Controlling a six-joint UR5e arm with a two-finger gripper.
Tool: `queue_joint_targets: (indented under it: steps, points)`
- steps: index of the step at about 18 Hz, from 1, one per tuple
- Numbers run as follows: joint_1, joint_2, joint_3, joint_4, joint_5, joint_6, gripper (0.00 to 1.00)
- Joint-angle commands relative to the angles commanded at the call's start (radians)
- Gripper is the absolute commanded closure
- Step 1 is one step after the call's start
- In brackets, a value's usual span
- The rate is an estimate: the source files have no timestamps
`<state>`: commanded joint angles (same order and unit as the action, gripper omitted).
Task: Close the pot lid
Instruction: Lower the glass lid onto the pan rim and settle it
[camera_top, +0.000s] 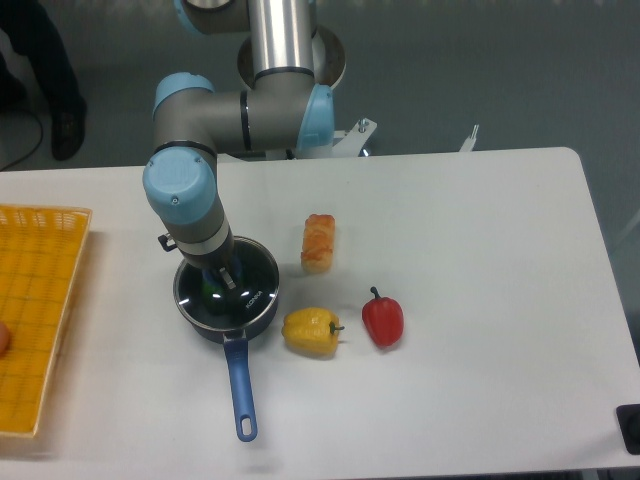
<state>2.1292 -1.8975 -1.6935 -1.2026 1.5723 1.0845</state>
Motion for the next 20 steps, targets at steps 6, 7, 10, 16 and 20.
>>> queue_joint_targets:
  steps: [6, 7, 10, 16, 20]
  points:
    - [-0.002, 0.000, 0.000, 0.000, 0.005, -0.002, 0.27]
    - [-0.002, 0.002, 0.000, 0.000, 0.011, -0.003, 0.24]
    - [-0.003, 0.000, 0.000, 0.000, 0.012, -0.005, 0.20]
    - [-0.005, 0.002, 0.003, 0.000, 0.018, -0.005, 0.02]
    - [0.003, 0.014, 0.018, 0.000, 0.020, 0.000, 0.00]
